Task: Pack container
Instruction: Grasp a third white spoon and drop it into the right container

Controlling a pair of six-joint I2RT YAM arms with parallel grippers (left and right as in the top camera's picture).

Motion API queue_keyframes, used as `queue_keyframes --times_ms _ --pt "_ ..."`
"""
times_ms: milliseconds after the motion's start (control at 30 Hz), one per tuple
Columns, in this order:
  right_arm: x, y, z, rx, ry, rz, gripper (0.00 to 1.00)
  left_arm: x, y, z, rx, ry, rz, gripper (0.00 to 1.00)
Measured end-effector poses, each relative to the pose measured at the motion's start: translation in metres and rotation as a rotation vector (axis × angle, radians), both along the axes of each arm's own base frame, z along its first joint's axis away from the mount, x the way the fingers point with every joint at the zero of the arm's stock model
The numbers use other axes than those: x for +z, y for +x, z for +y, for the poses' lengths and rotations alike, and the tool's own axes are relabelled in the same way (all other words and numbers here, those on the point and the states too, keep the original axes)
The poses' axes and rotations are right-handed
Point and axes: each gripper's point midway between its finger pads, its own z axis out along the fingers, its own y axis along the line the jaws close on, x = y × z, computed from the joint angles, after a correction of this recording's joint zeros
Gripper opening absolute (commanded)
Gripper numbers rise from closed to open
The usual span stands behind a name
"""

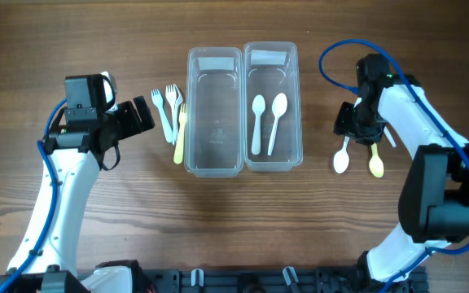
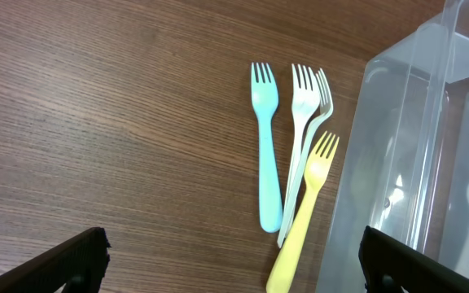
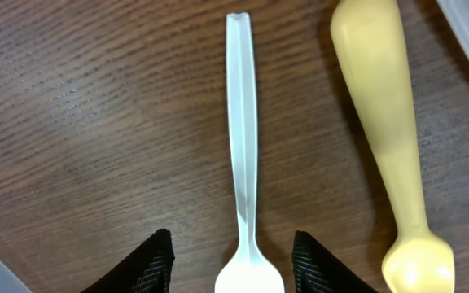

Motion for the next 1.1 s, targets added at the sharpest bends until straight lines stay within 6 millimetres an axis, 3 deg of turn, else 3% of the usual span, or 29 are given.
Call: queue_keyframes --times_ms 367,467,500,567,867,933,1000,1100 --pt "-0.027 -0.004 -0.001 0.074 -0.011 -0.027 0.45 0.0 0.0 0.0 0.0 0.0 0.0 1.0" --pt "-0.031 -0.003 -0.001 0.084 -0.012 -0.044 0.31 0.0 0.0 0.0 0.0 0.0 0.0 1.0" --pt "-0.031 -0.003 -0.001 0.09 -0.012 -0.049 0.18 0.0 0.0 0.0 0.0 0.0 0.0 1.0" --pt "-0.031 0.0 -0.001 0.088 -0.011 -0.065 0.05 0.0 0.0 0.0 0.0 0.0 0.0 1.0" --pt "-0.027 -0.005 0.005 0.088 0.027 -0.055 0.04 0.0 0.0 0.0 0.0 0.0 0.0 1.0" --pt "-0.015 -0.006 0.01 0.094 0.047 -0.073 0.04 0.0 0.0 0.0 0.0 0.0 0.0 1.0" --pt "0.015 0.003 0.019 0.109 0.076 -0.152 0.04 0.0 0.0 0.0 0.0 0.0 0.0 1.0" --pt "0.09 0.027 0.04 0.164 0.123 -0.38 0.04 0.0 0.0 0.0 0.0 0.0 0.0 1.0"
